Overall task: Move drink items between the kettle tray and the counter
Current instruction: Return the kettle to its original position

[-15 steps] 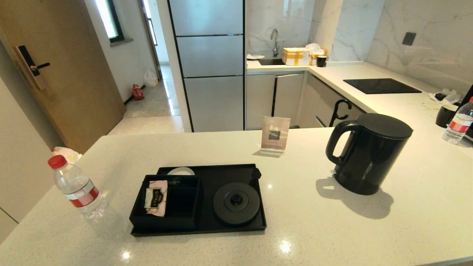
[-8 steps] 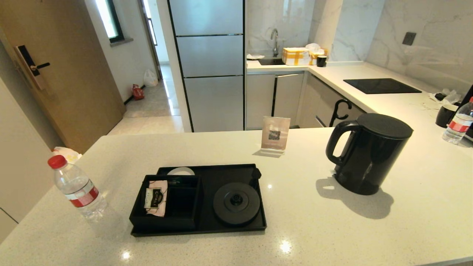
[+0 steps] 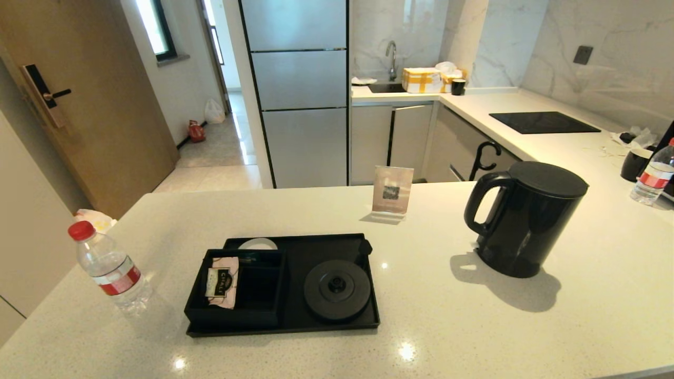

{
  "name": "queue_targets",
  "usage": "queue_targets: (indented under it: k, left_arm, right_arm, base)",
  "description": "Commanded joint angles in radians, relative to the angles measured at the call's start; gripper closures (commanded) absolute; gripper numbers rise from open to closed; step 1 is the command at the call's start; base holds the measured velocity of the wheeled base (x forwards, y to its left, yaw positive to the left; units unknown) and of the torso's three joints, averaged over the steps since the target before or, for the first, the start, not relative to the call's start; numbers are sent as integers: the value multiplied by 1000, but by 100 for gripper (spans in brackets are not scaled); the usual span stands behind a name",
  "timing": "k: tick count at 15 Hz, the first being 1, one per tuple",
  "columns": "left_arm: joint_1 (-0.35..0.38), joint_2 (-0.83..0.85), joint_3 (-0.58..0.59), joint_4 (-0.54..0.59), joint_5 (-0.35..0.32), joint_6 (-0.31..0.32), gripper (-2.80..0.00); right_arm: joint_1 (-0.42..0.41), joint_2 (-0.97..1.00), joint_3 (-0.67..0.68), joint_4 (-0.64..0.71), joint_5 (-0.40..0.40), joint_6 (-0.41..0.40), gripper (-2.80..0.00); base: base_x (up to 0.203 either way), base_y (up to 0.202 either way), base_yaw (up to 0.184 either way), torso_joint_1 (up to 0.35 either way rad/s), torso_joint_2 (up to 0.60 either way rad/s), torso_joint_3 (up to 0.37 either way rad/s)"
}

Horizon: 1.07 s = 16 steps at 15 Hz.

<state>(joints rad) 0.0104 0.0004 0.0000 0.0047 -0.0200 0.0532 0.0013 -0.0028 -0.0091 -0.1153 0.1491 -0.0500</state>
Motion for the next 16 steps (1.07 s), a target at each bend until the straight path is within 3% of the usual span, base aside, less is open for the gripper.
queue_targets:
  k: [1, 4, 7, 16]
  left_arm:
    - [0, -2, 0, 0, 0, 0, 0]
    - [0, 0, 0, 0, 0, 1, 0]
    - [0, 0, 0, 0, 0, 2, 0]
    - [0, -2, 0, 0, 0, 2, 0]
  right_arm:
    - [0, 3, -1, 3, -3, -12, 0]
    - [0, 3, -5, 19, -15, -52, 0]
    - [0, 4, 7, 111, -162, 58, 0]
    - [0, 3, 9, 114, -164, 87, 0]
  base:
    - [0, 0, 0, 0, 0, 0]
    - [0, 0, 0, 0, 0, 0]
    - [0, 0, 0, 0, 0, 0]
    - [0, 0, 0, 0, 0, 0]
